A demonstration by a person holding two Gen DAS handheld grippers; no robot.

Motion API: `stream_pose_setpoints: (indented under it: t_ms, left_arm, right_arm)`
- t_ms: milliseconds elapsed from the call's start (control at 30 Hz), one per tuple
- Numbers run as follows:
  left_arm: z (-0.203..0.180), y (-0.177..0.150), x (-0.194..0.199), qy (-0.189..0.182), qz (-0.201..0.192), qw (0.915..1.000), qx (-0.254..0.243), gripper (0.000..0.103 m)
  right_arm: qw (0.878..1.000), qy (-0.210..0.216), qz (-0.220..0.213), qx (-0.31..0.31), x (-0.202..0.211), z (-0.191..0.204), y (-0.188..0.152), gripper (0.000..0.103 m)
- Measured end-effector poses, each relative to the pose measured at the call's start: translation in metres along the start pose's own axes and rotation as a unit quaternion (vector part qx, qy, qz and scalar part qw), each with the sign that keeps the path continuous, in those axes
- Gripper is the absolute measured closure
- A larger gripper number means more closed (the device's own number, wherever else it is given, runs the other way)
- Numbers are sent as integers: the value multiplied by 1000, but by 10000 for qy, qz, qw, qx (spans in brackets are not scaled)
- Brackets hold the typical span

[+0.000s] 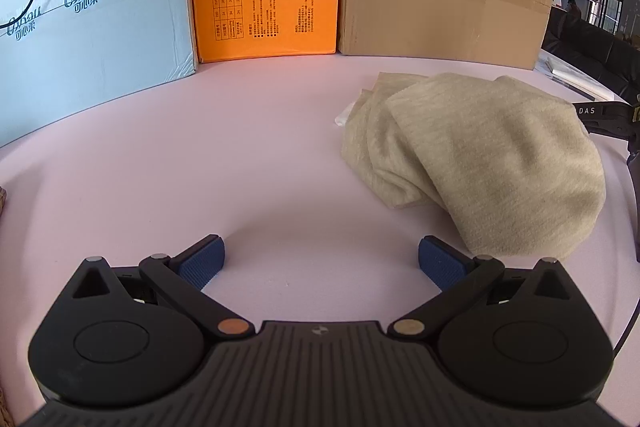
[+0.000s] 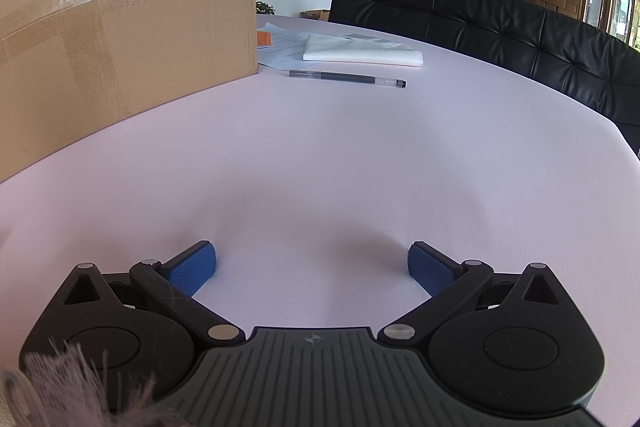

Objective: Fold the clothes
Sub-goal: 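Move both grippers toward the crumpled beige sweater on the table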

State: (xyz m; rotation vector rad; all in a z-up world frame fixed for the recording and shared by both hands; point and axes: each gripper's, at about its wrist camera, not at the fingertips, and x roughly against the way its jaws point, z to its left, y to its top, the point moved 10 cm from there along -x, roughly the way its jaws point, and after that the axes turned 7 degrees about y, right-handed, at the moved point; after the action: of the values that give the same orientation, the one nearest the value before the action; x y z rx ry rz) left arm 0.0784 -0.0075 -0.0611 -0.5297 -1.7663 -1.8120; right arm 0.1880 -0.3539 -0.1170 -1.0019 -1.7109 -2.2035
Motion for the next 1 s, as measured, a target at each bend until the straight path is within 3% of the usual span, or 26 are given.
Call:
stream_pose_setpoints:
  t_ms: [300,500,667,767,833,900,1000]
  left_arm:
    - [-9,2,2,-45,0,10000,61,0]
    - [6,-5,1,-11,-25,10000,-10,0]
    - [12,-1,5,-197,-103,9996,199,0]
    - [17,2,5,-273,-152,9987,400,0]
    - [17,-2,5,-294,-185,9985,420,0]
    - [15,-2,5,-280,-191,9988,357,0]
    - [12,-2,5,-195,-167,9993,261,0]
  right_arm:
    - [9999,-117,4,-15,-1,4,2,0]
    - [9999,-107,10,-14,1,2,-1,0]
    - [9996,228,46,150,11,-1,2,0]
    - [9923,624,-964,461,45,0,27,0]
    - [9830,1123,-1328,596,68,4,39,0]
    - [9721,1936,-1140,677,83,18,44,0]
    - [9450,3084,-556,938,101,53,47,0]
